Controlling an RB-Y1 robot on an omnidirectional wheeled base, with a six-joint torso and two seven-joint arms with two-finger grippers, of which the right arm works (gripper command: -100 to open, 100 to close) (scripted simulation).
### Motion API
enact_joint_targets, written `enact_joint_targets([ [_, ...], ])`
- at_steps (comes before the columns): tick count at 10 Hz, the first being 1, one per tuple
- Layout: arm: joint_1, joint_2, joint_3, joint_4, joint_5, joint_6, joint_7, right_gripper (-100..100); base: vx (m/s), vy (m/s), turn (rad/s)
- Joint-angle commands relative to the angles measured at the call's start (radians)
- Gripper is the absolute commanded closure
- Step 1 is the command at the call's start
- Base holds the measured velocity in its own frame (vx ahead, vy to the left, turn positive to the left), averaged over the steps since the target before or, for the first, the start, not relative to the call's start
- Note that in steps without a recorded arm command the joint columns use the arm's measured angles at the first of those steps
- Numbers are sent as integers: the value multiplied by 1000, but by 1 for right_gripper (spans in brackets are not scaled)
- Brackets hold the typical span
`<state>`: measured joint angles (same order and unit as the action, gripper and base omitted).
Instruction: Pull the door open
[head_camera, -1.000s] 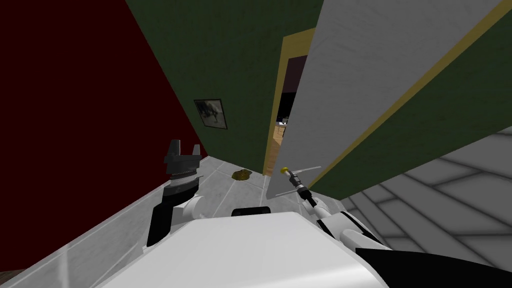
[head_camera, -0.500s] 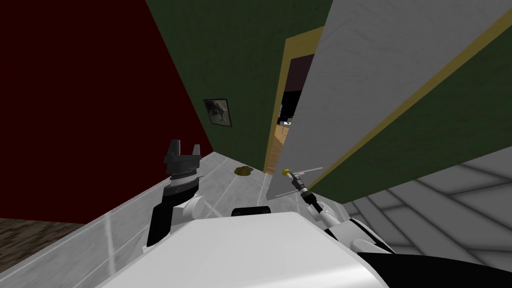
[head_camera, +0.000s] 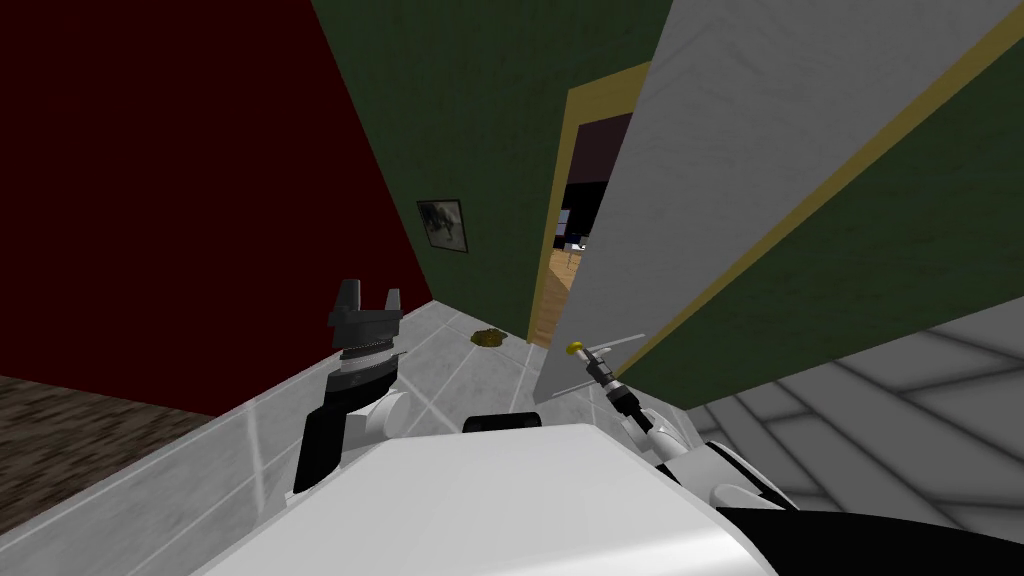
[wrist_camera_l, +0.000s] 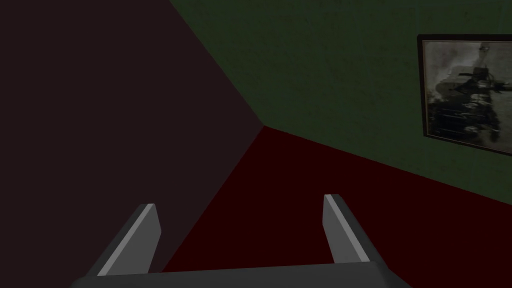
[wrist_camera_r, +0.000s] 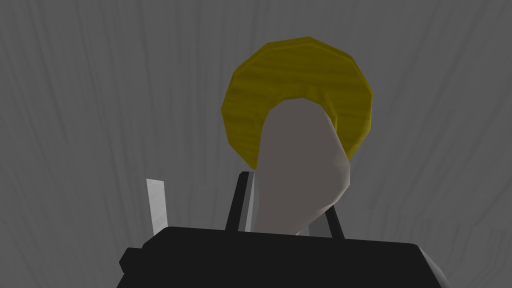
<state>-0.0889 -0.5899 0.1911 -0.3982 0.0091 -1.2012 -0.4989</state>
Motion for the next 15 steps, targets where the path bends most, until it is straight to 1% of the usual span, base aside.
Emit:
enact_joint_targets([
  [1, -3, -6, 4, 20, 2, -28, -4, 100, -108, -57, 40],
  [2, -5, -1, 4, 19, 2, -18, -3, 100, -49, -24, 10],
  [3, 0, -4, 7, 29, 1, -37, -6, 100, -142, -81, 194],
  [4, 3, -7, 8, 34, 1, -46, -7, 100, -235, -139, 237],
  [5, 3, -7, 8, 34, 1, -46, -7, 100, -162, -80, 84],
  [6, 9, -13, 11, 44, -1, -67, -10, 100, -213, -96, 225],
  [7, 11, -14, 12, 47, -2, -72, -10, 100, -210, -128, 226],
  [8, 11, -14, 12, 47, -2, -72, -10, 100, -109, -62, 32],
  [9, 16, -19, 14, 55, -3, -89, -13, 100, -125, -80, 157],
  [10, 16, -19, 14, 64, -3, -89, -13, 100, -131, -74, 121],
  [12, 16, -19, 14, 69, -3, -89, -13, 100, -39, -8, -13],
  [15, 16, -19, 14, 55, -3, -89, -13, 100, 8, 6, -8],
])
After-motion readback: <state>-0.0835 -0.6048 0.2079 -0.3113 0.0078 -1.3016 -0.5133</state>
